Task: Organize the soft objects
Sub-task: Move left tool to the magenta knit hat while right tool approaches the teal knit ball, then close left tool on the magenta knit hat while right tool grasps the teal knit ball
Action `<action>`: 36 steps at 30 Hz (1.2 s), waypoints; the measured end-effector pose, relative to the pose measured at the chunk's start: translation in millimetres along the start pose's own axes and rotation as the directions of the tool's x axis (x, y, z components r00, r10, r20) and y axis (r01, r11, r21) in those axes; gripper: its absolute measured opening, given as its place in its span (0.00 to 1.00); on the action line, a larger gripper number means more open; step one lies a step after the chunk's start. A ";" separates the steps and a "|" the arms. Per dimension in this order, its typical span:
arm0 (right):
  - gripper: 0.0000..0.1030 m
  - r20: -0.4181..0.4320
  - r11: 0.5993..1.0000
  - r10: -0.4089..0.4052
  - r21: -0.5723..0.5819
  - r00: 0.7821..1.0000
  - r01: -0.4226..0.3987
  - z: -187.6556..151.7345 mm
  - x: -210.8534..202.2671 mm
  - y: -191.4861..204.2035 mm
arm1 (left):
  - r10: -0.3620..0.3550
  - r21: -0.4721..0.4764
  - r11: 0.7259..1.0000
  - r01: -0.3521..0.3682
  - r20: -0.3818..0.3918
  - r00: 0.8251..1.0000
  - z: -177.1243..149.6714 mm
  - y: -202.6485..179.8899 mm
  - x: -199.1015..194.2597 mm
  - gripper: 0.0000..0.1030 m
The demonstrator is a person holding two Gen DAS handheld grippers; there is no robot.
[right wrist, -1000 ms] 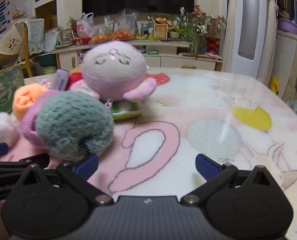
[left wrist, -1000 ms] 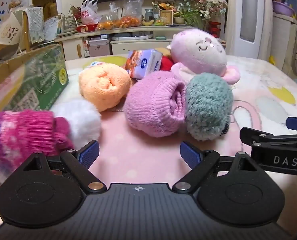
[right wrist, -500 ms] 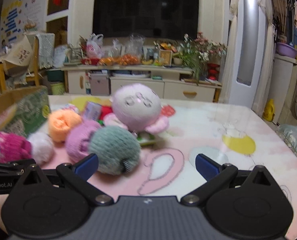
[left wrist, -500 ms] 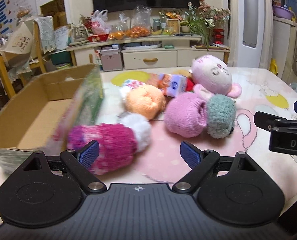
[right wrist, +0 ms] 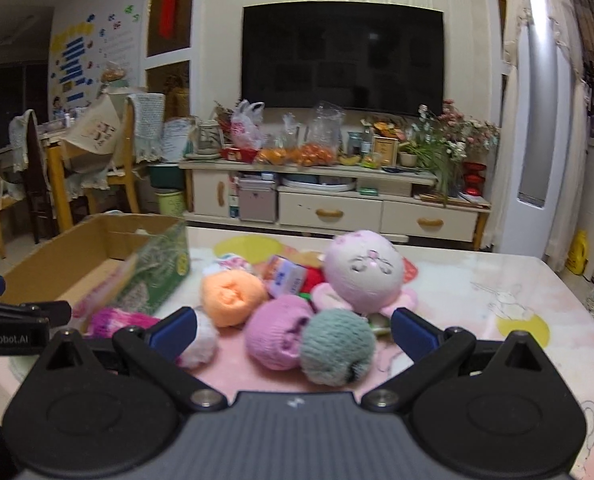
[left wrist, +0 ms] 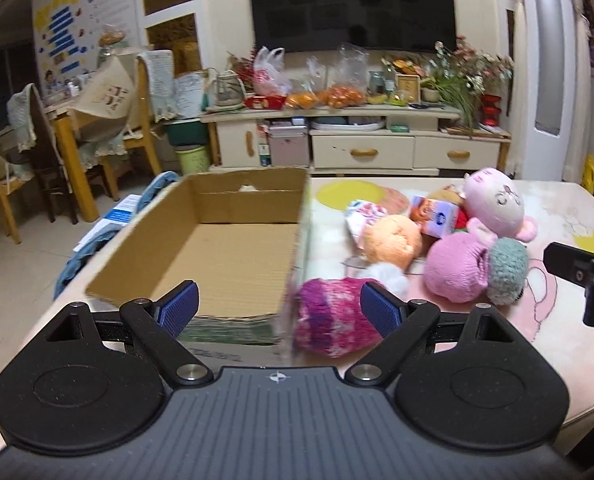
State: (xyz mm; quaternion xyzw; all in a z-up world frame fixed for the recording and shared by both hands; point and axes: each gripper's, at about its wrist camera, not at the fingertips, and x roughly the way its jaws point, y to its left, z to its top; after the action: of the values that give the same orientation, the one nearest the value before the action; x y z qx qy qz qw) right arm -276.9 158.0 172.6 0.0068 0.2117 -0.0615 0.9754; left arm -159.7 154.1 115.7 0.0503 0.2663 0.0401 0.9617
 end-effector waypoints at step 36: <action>0.99 -0.030 0.997 -0.019 0.071 0.999 0.021 -25.1 8.7 -24.1 | -0.068 0.012 0.998 0.068 0.036 0.997 -11.6 -11.1 -6.6 1.00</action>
State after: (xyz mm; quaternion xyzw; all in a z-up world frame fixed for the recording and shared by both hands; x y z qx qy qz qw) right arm -282.3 134.1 146.5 0.0406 0.2238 -0.0788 0.9706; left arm -170.8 143.3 107.9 0.0473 0.2506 0.0051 0.9669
